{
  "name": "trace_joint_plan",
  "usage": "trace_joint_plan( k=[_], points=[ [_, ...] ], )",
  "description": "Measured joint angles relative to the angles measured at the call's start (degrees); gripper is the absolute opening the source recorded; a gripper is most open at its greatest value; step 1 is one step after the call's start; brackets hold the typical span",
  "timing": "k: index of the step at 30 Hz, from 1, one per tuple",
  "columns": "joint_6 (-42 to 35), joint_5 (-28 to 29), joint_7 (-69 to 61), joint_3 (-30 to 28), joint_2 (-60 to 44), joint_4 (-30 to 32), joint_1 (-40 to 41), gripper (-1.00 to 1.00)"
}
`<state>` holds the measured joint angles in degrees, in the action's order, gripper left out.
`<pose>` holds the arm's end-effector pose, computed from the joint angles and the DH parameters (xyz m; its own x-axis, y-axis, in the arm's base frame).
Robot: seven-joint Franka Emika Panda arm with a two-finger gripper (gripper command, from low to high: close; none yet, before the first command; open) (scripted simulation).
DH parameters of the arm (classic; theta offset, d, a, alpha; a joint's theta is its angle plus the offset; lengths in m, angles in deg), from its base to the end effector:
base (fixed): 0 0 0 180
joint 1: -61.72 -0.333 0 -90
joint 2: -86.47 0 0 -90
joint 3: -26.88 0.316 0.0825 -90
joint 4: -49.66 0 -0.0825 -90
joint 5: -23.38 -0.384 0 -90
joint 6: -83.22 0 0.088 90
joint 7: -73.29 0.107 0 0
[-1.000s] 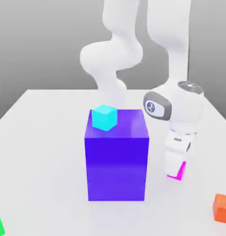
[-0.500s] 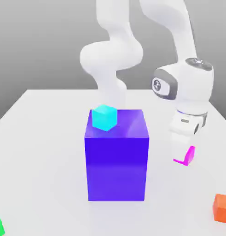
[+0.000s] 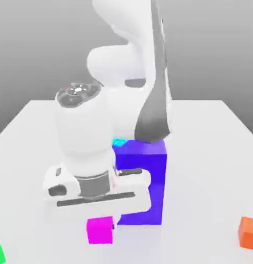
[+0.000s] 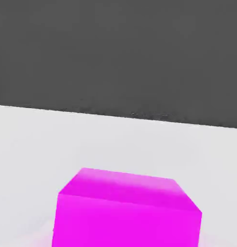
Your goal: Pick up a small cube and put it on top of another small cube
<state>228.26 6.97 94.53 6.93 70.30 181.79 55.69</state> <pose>0.5056 -0.1320 0.2273 0.6669 -0.7430 -0.0559 -0.7451 -0.6656 -0.0431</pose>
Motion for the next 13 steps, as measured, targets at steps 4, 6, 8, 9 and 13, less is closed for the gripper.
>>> trace_joint_plan(
  k=[4, 6, 8, 9, 13],
  points=[
    [-2.42, -0.86, 0.81, -5.01, -3.43, -5.42, 5.65, -1.00],
    [-1.34, -3.09, 0.29, -5.94, -8.54, -9.08, 9.54, -1.00],
    [1.18, -5.71, -1.03, -4.74, -13.16, -10.91, 12.32, 1.00],
    [1.18, -5.72, -1.03, -4.74, -13.16, -10.91, 12.32, 1.00],
    [1.18, -5.72, -1.03, -4.74, -13.16, -10.91, 12.32, 1.00]
  ],
)
